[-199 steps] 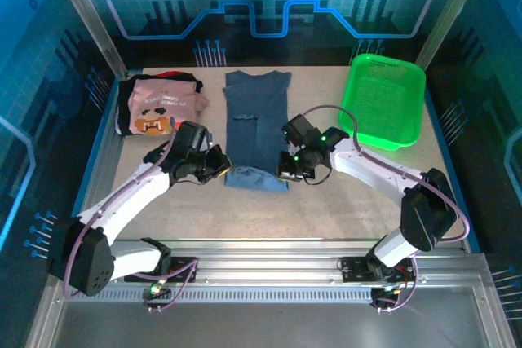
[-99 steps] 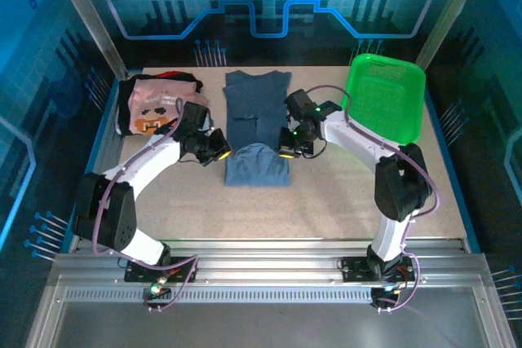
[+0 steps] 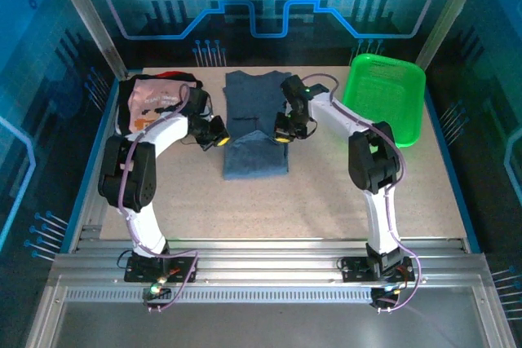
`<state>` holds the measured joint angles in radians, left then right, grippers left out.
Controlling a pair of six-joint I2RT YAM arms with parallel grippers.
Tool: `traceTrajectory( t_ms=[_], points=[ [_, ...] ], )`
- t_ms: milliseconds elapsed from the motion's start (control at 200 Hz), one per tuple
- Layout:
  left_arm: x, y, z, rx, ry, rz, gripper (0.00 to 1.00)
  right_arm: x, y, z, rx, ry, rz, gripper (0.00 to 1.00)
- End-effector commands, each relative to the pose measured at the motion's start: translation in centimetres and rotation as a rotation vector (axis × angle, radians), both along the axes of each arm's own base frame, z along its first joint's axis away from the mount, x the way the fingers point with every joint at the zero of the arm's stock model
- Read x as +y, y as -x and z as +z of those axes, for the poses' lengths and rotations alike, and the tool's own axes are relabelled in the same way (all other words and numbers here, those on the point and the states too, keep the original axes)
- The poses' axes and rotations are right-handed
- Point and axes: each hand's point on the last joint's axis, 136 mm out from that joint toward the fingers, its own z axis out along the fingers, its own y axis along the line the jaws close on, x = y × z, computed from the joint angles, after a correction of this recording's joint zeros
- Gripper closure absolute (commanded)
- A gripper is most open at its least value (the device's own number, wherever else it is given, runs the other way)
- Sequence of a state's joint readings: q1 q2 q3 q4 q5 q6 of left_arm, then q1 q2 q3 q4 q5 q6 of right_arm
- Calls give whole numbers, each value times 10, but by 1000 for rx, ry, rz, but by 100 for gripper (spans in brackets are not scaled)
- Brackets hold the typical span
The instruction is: Fold and stack the t-shirts
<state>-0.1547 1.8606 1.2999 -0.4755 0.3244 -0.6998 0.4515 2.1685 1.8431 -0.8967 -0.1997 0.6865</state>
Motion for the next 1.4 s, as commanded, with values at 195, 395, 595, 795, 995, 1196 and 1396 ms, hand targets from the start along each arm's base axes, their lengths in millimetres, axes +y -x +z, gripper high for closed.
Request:
traceTrajectory(
  t_ms=[195,395,595,795,995,1196,1396],
  points=[
    [-11,-41,1,-29,67,-61,100,-8,-18,-15,53,23,-19,96],
    [-7,-55,-18,-6,109,-24,100,-7,-35,-34,66,11,-37,87],
    [1,-89,38,-107,169,14,77,4,-101,36,-142,-232,-110,47],
    [22,-96,180,-391,164,56,38,-22,-107,170,-400,-273,-80,34],
    [27,-31,227,-471,182,19,32,-33,-26,192,-379,-263,-3,27],
    [27,54,147,-336,203,31,18,-20,80,127,-243,-232,91,19],
    [22,95,63,-193,226,32,20,3,124,44,-113,-265,101,19]
  ],
)
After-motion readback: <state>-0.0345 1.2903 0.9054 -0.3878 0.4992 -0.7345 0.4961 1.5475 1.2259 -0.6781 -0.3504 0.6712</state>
